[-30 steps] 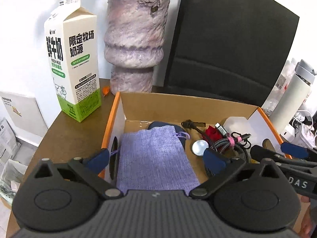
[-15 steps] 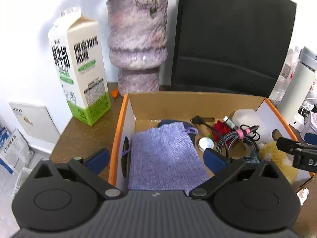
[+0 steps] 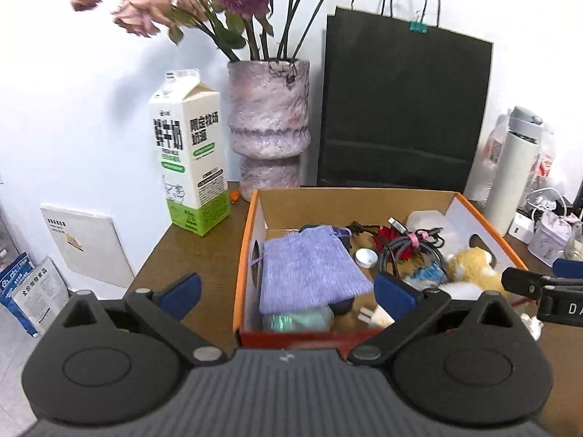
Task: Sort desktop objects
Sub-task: 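Lift both items over the box and open both tools to drop them, then grasp a small white cap with the left tool while the right grasps the tissue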
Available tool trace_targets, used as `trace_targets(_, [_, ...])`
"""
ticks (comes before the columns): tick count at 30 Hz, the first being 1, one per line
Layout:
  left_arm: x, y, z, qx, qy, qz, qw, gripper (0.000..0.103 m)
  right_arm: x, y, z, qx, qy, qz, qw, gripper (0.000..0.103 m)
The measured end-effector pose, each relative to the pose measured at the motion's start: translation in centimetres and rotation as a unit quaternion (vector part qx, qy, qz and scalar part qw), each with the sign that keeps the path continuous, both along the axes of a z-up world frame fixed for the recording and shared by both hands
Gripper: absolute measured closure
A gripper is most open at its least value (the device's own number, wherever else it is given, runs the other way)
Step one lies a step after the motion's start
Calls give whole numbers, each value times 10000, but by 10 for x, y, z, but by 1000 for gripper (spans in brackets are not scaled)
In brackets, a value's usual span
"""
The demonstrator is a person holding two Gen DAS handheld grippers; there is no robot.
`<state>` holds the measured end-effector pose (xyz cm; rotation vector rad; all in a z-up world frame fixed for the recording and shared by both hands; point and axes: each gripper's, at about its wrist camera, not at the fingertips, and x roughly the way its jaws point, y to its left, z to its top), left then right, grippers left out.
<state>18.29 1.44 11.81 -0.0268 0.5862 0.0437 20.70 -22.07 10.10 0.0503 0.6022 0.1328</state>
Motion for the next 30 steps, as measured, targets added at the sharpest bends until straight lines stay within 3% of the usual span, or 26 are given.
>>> trace_targets(8, [-74, -2, -22, -16, -259, 2, 9997, 0, -60, -14, -24, 169, 46, 4, 9998, 11])
trace_targets(12, [-108, -2, -39, -239, 176, 79, 9995, 0, -97, -22, -49, 720, 432, 106, 9964, 11])
trace_targets(15, [-143, -4, -49, -276, 180, 73, 9994, 0, -132, -13, -62, 580, 447, 105, 9973, 11])
trace_targets(18, [-176, -8, -56, -133, 50, 100, 9998, 0, -174, -8, -69, 559, 62, -66, 9984, 11])
trace_targets(22, [-217, -21, -65, 35, -124, -32, 9999, 0, -217, 0, -78, 326, -135, -64, 9994, 11])
trace_targets(30, [-240, -31, -79, 92, 86, -124, 9998, 0, -261, 2, -88, 121, -91, -37, 9999, 11])
